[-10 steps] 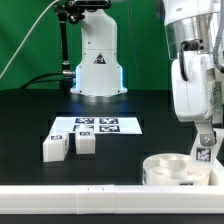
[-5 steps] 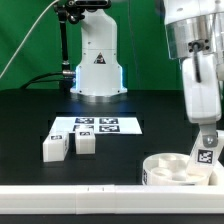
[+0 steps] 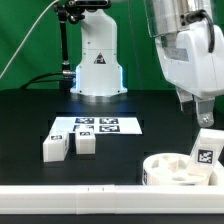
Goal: Assemble stool
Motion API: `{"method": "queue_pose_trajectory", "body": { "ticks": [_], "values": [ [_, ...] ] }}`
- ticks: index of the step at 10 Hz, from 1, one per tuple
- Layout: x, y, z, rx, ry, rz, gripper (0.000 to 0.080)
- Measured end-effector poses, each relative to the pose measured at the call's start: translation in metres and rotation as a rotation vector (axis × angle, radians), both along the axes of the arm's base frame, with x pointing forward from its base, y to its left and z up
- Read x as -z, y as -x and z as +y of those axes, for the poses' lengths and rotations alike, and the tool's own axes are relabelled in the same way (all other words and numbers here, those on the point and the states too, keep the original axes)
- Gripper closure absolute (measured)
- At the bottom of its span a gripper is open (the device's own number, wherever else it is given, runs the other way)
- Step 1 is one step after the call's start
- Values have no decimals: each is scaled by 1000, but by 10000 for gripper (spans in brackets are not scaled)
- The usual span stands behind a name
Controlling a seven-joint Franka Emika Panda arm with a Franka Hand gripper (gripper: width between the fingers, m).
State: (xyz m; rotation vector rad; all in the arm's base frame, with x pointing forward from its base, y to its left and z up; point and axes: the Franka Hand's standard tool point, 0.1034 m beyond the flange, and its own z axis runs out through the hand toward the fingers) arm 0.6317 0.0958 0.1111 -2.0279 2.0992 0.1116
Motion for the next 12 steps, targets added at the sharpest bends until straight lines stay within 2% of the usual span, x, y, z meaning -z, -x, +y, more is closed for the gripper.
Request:
{"method": "queue_pose_trajectory", "body": {
  "ticks": [3, 4, 6, 7, 12],
  "values": [
    [2, 1, -1, -27, 5, 1, 150],
    [8, 9, -5, -245, 33, 0, 150],
    [15, 20, -26, -464, 37, -5, 150],
    [13, 22, -37, -532, 40, 11, 150],
    [14, 20, -37, -542, 49, 6, 150]
  ]
}}
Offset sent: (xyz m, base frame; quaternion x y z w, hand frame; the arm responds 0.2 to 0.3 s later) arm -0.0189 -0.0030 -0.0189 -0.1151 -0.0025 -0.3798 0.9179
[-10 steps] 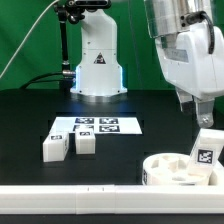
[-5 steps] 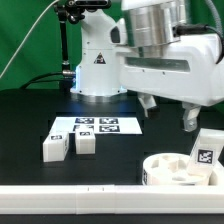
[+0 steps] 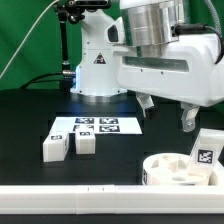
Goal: Assemble stool
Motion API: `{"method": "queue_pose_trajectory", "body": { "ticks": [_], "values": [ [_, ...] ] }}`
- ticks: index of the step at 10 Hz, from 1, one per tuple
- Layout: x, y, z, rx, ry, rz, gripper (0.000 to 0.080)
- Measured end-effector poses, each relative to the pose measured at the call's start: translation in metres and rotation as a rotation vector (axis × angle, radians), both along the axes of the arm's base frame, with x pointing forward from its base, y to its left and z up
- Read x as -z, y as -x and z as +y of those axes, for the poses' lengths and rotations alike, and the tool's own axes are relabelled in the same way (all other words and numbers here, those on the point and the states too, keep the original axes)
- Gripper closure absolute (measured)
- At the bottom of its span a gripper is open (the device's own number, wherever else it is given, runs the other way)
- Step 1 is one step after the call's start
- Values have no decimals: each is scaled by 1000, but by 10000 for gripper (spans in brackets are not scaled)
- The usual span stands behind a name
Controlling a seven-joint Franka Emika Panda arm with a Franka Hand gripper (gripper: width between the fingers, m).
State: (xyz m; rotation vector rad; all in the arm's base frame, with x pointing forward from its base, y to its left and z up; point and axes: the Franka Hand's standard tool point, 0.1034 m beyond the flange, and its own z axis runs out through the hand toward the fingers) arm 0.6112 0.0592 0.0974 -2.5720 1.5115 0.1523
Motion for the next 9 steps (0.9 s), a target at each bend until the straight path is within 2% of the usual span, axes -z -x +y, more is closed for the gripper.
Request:
{"method": "queue_pose_trajectory", "body": {
  "ticks": [2, 3, 6, 7, 8, 9],
  "values": [
    [3, 16, -22, -251, 9, 59, 150],
    [3, 16, -28, -266, 9, 58, 150],
    [3, 16, -28, -305, 7, 49, 150],
    [3, 16, -28, -415, 1, 30, 150],
    [5, 17, -32, -578, 32, 22, 150],
    [4, 17, -37, -809, 87, 26, 150]
  ]
}}
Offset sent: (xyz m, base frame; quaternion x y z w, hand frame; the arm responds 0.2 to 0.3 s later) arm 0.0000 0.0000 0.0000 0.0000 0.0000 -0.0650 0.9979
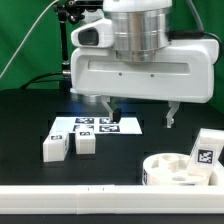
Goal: Assemble stool
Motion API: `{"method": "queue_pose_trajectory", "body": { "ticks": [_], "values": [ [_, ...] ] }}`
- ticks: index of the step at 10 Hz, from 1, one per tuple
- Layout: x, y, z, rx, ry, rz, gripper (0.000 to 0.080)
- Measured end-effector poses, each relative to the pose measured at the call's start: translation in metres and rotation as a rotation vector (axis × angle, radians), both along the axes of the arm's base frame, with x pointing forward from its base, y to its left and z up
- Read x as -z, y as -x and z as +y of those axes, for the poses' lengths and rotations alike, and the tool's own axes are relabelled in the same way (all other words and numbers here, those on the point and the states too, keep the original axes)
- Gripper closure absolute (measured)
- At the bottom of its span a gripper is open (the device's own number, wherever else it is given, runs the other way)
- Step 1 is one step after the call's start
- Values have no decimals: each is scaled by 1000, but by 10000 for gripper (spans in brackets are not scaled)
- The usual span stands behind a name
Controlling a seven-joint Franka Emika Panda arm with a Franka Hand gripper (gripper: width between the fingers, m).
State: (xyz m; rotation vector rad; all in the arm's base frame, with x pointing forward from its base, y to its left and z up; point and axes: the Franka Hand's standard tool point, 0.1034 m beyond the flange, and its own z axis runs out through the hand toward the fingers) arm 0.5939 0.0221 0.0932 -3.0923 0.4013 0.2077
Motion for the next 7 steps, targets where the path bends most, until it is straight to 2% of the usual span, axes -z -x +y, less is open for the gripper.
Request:
{"method": "queue_pose_trajectory", "body": {
  "ticks": [2, 5, 6, 7],
  "values": [
    [1, 0, -7, -225, -3, -13, 150],
    [1, 0, -8, -267, -7, -13, 150],
    [5, 2, -15, -314, -3, -18, 150],
    [12, 10, -34, -333, 1, -19, 150]
  ]
}}
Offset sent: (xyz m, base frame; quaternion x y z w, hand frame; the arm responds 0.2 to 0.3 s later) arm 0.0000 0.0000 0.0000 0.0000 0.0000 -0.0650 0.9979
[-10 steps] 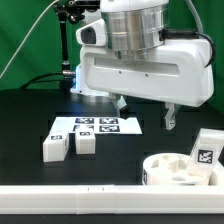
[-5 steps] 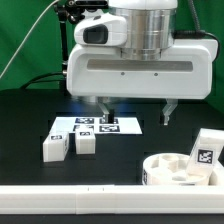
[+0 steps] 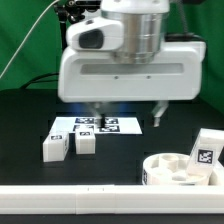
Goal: Assemble stool
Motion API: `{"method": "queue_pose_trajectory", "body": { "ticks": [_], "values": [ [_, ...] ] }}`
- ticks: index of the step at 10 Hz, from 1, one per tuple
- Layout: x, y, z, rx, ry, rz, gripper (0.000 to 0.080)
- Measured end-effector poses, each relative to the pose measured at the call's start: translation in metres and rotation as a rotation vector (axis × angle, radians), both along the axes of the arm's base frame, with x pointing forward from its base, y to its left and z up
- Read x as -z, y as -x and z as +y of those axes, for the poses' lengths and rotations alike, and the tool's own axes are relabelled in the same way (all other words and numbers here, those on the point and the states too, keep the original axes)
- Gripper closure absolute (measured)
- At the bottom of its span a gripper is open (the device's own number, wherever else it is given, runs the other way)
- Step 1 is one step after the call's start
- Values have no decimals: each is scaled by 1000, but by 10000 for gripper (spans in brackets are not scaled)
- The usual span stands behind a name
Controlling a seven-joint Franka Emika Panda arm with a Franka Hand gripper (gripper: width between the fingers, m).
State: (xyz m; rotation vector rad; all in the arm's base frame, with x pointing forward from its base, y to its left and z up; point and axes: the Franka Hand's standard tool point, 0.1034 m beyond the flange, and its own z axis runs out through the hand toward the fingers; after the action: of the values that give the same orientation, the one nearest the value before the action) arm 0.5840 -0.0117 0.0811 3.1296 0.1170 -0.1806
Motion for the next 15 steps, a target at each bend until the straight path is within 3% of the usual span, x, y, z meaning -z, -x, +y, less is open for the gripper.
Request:
{"method": "queue_pose_trajectory", "body": {
  "ticks": [1, 3, 6, 9, 11, 12, 15],
  "values": [
    [7, 8, -18, 5, 4, 4, 150],
    [20, 23, -32, 28, 12, 10, 150],
    [19, 26, -29, 33, 4, 52, 150],
    [20, 33, -23, 32, -8, 236, 150],
    [21, 44, -29, -12, 101, 365, 150],
    [22, 56, -32, -7, 107, 454, 150],
    [26, 66, -39, 17, 113, 631, 150]
  ]
}}
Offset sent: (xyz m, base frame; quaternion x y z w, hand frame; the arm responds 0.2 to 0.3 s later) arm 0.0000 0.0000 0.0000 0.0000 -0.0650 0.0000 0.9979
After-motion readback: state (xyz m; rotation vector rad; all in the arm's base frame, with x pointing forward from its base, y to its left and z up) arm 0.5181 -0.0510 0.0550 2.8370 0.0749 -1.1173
